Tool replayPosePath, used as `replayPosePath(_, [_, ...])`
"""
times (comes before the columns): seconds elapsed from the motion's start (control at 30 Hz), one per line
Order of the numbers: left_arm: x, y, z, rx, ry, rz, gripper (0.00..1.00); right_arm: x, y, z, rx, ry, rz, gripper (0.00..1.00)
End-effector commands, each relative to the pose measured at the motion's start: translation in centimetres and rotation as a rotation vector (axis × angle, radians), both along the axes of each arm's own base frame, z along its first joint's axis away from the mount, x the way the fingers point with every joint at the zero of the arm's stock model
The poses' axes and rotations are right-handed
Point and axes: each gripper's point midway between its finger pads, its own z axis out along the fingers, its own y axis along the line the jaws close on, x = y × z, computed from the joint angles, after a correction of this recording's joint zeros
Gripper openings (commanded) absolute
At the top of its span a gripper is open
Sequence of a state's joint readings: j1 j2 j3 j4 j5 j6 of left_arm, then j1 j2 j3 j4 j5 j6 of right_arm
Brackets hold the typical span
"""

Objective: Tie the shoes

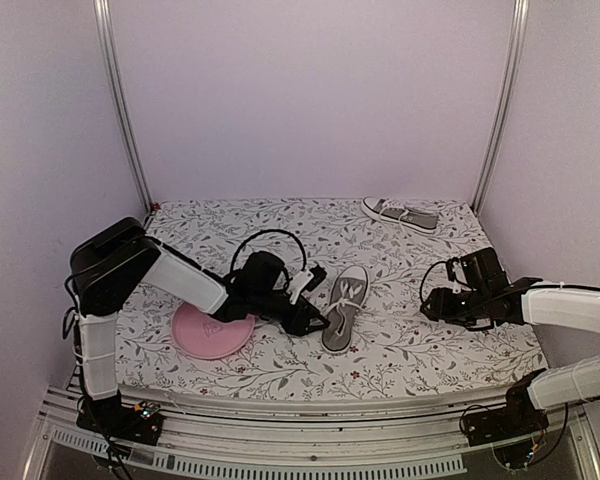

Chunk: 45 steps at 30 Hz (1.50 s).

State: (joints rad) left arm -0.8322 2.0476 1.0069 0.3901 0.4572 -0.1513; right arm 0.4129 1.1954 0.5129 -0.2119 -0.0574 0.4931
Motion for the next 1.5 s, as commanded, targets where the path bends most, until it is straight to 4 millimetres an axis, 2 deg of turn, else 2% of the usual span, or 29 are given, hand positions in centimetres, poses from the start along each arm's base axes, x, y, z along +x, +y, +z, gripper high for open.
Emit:
replayPosePath(0.0, [0.7,-0.6,-0.2,0.004,-0.017,0.01,0.48,0.3,0.0,-0.3,-0.012,0.009,-0.02,0.64])
replayPosePath(0.1, [1.2,-0.6,-0.5,0.011,-0.025,0.026,0.45,0.2,-0.5,-0.9,-0.032,0.033,-0.041,0.63])
replayPosePath(0.2, [1.4,-0.7,-0.3,0.009,-0.031,0.03,0.36,0.0,-1.1,-1.4,-0.071,0.059,-0.065,0.62])
replayPosePath(0.33, [1.8,-0.4,0.8,-0.005,-0.057,0.067,0.11,-0.3,-1.0,-1.8,-0.123,0.08,-0.059,0.62])
replayPosePath(0.43, [2.2,-0.1,2.9,-0.046,-0.088,0.11,0.02,-0.2,-0.9,-2.3,-0.149,0.092,-0.048,0.63])
replayPosePath(0.53, [1.9,-0.4,4.3,-0.096,-0.071,0.108,0.0,0.2,-0.2,-2.4,-0.156,0.085,-0.004,0.64])
replayPosePath(0.57, [1.9,-0.6,5.9,-0.133,-0.074,0.103,0.0,0.4,0.0,-2.4,-0.159,0.082,0.006,0.64])
replayPosePath(0.63, [1.5,-1.1,7.1,-0.175,-0.056,0.094,0.0,0.6,0.1,-2.8,-0.18,0.088,0.023,0.64])
replayPosePath(0.9, [0.9,-2.3,7.7,-0.213,-0.033,0.069,0.0,0.6,0.2,-4.5,-0.234,0.129,0.034,0.6])
replayPosePath(1.03, [1.1,-2.8,8.6,-0.23,-0.039,0.065,0.0,0.0,0.3,-5.3,-0.265,0.157,0.033,0.5])
replayPosePath(1.13, [1.3,-3.3,7.3,-0.219,-0.008,0.063,0.0,-0.6,0.6,-5.6,-0.311,0.166,0.037,0.38])
replayPosePath(1.23, [1.4,-3.9,7.5,-0.228,-0.002,0.062,0.0,-1.1,1.0,-5.8,-0.353,0.169,0.042,0.23])
replayPosePath(1.3, [1.5,-4.2,7.5,-0.23,0.004,0.063,0.0,-1.3,0.8,-5.9,-0.386,0.166,0.026,0.07])
replayPosePath(1.33, [1.4,-4.3,7.4,-0.229,0.009,0.064,0.0,-1.2,0.5,-5.7,-0.398,0.162,0.008,0.03])
replayPosePath(1.4, [1.3,-4.3,7.2,-0.229,0.015,0.067,0.0,-0.9,0.1,-5.2,-0.407,0.14,-0.034,0.02])
replayPosePath(1.47, [1.1,-4.3,7.0,-0.226,0.02,0.065,0.0,0.2,0.2,-3.8,-0.387,0.089,-0.068,0.02])
